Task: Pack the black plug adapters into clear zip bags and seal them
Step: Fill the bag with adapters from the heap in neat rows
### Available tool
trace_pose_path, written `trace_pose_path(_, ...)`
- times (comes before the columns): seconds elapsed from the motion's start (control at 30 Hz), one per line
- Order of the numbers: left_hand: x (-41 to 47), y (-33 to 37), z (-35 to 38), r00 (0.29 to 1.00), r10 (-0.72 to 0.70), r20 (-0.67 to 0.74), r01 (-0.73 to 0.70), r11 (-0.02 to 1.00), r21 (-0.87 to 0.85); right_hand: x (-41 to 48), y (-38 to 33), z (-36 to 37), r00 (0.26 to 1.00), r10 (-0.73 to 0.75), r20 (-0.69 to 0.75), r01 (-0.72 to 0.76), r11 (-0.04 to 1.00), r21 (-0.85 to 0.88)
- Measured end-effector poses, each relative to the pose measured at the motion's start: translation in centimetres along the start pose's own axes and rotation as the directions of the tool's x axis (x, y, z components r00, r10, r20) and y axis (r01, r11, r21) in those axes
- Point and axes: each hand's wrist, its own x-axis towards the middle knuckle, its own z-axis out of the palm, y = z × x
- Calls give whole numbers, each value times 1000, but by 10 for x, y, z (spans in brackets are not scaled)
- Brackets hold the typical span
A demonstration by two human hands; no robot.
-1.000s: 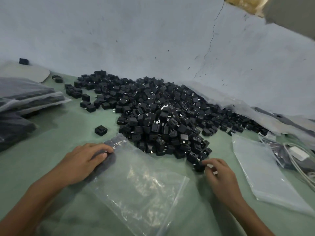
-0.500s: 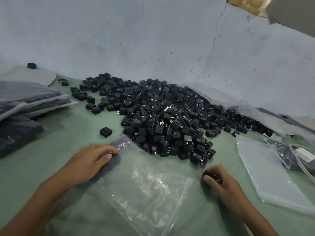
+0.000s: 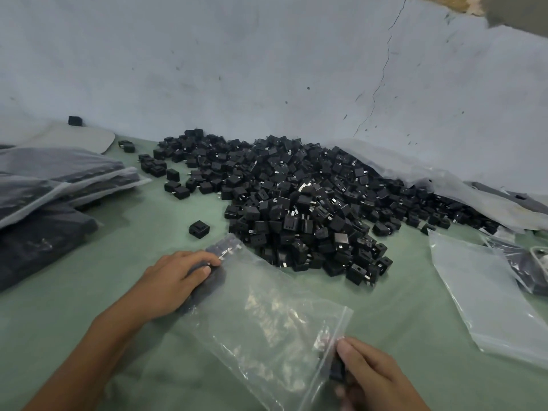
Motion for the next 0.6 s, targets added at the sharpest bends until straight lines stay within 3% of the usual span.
trace_pose_path(0.1, 0, 0, 0, 1000, -6, 5, 6, 1000, 8, 17, -7, 15, 988, 51, 145, -94, 947, 306)
trace_pose_path(0.17, 1, 0, 0, 1000, -2, 4, 2, 1000, 9, 28, -11, 21, 968, 64, 241, -182, 843, 506)
trace_pose_path(0.23, 1, 0, 1, 1000, -2, 4, 1, 1000, 13, 34, -11, 24, 943, 47, 328, -281, 638, 717)
trace_pose_path(0.33, 2, -1, 2, 1000, -12, 2, 12, 1000, 17, 34, -8, 25, 914, -88, 395, -367, 235, 900)
trace_pose_path(0.37, 2, -1, 1, 1000, -18, 1, 18, 1000, 15, 34, -6, 26, 924, -76, 376, -358, 182, 916)
trace_pose_path(0.43, 2, -2, 0, 1000, -24, 1, 24, 1000, 12, 38, 0, 29, 937, 13, 348, -341, 245, 908)
trace_pose_path(0.53, 3, -2, 0, 1000, -17, 21, 16, 1000, 20, 48, 0, 38, 949, 69, 307, -276, 650, 707)
trace_pose_path(0.6, 3, -2, 0, 999, -18, 29, 18, 1000, 20, 57, -2, 43, 944, 3, 329, -182, 837, 516)
